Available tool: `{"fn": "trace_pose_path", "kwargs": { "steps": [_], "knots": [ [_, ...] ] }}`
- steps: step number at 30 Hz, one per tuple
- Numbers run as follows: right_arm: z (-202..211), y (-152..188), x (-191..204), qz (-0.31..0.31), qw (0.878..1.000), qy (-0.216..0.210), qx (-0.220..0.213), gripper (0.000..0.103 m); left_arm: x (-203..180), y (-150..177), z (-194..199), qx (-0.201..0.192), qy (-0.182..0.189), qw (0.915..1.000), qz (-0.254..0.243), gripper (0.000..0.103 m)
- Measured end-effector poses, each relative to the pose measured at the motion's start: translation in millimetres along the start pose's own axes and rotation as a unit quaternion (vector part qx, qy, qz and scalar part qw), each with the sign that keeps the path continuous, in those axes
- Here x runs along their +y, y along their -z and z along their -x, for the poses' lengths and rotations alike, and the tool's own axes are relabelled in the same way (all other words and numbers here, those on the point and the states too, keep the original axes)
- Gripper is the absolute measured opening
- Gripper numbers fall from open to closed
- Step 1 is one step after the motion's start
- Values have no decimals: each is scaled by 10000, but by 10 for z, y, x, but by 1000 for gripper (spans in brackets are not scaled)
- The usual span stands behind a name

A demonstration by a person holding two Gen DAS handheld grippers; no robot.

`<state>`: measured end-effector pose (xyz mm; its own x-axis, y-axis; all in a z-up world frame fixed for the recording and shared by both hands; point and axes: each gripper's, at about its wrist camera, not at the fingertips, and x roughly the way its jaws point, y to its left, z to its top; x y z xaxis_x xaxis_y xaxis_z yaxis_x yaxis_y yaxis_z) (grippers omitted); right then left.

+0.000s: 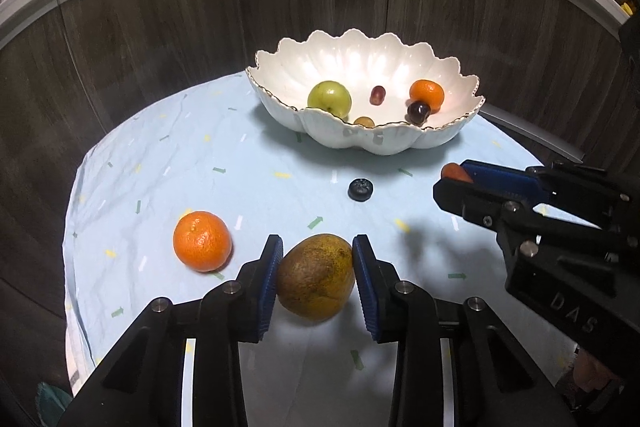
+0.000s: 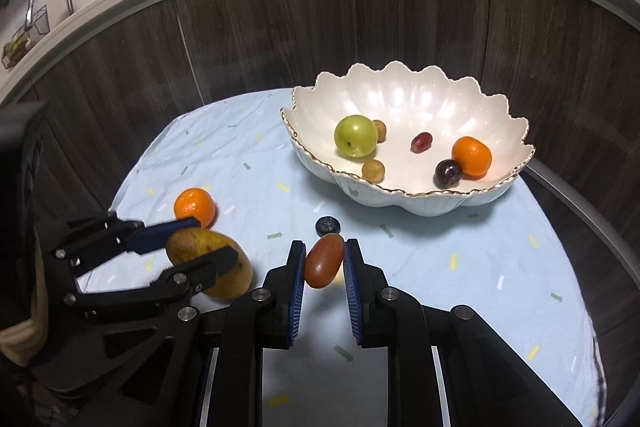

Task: Organize fruits
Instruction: 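Close the left gripper on the yellow mango while the right gripper grasps another red date, then lift the mango and red date and carry both over the white bowl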

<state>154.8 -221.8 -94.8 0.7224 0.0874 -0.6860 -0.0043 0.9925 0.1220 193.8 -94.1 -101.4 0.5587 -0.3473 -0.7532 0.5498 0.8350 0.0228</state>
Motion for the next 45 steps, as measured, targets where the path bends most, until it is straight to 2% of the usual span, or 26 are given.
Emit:
{"fn": "trace_pose_path", "kwargs": {
  "steps": [25, 45],
  "knots": [
    [128, -73, -22, -22, 9998, -51, -200, 21, 14, -45, 220, -254, -97, 9996, 40, 29],
    [282, -450, -322, -167, 9979, 93, -626, 21, -105, -491, 362, -617, -260, 9975, -207, 29]
  ]
}}
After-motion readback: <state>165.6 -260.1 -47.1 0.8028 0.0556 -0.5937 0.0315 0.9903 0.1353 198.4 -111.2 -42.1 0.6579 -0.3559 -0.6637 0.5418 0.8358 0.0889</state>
